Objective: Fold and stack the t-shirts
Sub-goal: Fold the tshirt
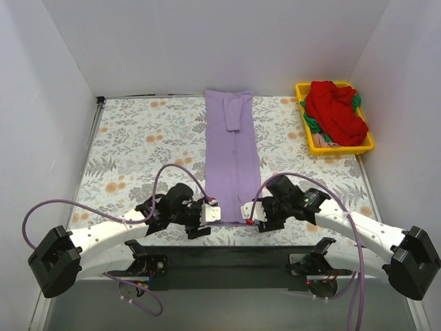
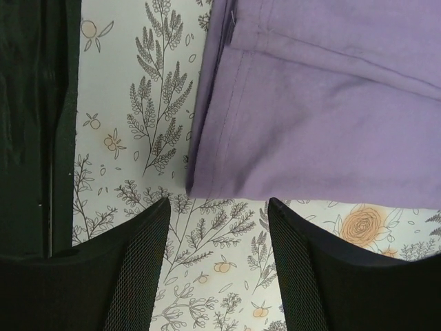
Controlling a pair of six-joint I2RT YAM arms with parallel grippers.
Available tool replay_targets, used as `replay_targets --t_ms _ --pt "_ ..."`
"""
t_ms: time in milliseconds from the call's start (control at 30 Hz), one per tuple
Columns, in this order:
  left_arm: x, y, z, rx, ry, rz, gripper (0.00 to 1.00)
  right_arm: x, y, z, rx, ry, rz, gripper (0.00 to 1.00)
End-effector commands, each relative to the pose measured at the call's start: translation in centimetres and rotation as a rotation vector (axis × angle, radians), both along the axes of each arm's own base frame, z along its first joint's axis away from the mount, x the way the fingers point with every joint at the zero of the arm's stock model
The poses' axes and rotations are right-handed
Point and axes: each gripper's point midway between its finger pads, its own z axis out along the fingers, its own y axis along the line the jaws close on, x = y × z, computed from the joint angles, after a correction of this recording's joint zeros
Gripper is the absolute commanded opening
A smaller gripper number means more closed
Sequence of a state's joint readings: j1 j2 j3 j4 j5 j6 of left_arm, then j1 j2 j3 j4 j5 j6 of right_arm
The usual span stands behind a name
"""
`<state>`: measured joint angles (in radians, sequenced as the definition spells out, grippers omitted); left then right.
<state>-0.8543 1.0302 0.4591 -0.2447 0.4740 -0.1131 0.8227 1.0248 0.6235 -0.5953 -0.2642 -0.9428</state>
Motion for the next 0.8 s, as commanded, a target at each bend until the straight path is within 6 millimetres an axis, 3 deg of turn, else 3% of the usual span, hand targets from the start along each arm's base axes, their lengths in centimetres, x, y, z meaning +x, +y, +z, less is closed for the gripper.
replay_targets --t_ms 0,233,533,767 --pt "2.0 -0.8 0.0 -0.007 -0.164 -0.019 0.64 1.4 1.3 -0.3 0.031 -0.098 0.043 0.65" --pt "3.3 -1.4 -1.1 0.025 -0.218 -0.029 0.61 1.0 1.4 -2.3 0.009 -0.099 0.095 0.56" --pt "2.8 -1.1 -2.5 0.045 -0.218 -0.069 0.56 0.0 1.0 -4.5 -0.034 -0.049 0.145 0.52" --pt "2.2 -0.6 -4.2 0.082 -0.204 -0.112 0.49 -0.6 1.3 -4.7 -0.039 0.003 0.159 0.50"
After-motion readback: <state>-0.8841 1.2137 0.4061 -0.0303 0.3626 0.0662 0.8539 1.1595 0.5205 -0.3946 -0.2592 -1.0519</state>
